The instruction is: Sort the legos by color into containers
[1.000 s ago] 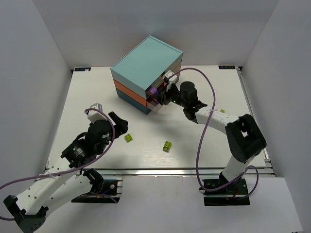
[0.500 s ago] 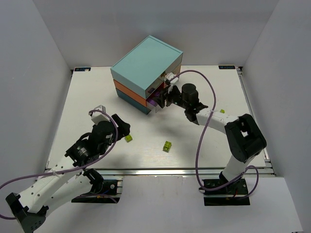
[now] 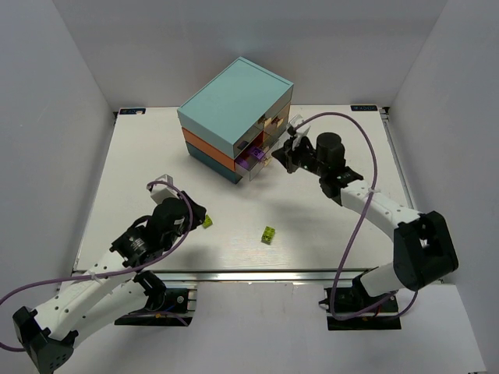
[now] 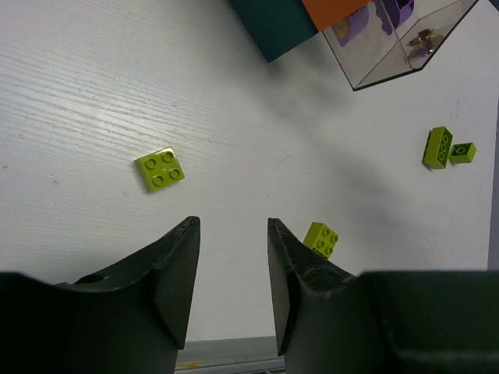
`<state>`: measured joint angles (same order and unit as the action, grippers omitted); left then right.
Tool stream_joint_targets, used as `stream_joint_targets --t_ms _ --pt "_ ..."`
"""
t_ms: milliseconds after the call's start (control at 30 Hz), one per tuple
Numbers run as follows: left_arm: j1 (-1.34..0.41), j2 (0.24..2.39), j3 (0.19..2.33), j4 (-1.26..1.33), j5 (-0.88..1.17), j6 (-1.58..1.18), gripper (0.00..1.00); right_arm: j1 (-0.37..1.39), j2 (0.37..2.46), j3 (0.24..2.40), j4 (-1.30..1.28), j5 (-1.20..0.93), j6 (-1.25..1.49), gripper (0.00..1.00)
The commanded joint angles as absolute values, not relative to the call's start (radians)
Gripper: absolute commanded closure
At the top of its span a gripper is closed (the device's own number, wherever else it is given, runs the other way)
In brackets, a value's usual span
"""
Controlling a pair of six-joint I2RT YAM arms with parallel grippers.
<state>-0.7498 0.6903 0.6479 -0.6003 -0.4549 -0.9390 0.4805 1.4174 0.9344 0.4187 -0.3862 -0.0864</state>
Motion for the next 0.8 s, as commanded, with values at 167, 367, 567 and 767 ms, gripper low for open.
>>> stream_joint_targets --t_ms 167,367,567,767 --pt "-0.747 0.683 0.652 -0.601 -0.443 -0.951 0.46 0.468 1.571 0.989 0.184 -0.196 -0.081 1.00" --pt "-0.747 0.657 0.638 -0.614 -0.449 -0.965 0.42 0.465 1.675 1.045 0.209 -0.227 -0.094 1.00" --pt "-0.747 0.649 0.626 -0.609 -0.442 -0.974 0.34 0.468 1.773 1.123 0.255 -0.299 -0.081 1.00" --pt "-0.747 0.658 0.634 -0.614 -0.434 -0.968 0.29 0.471 1.883 1.264 0.276 -0.348 -0.023 1.00"
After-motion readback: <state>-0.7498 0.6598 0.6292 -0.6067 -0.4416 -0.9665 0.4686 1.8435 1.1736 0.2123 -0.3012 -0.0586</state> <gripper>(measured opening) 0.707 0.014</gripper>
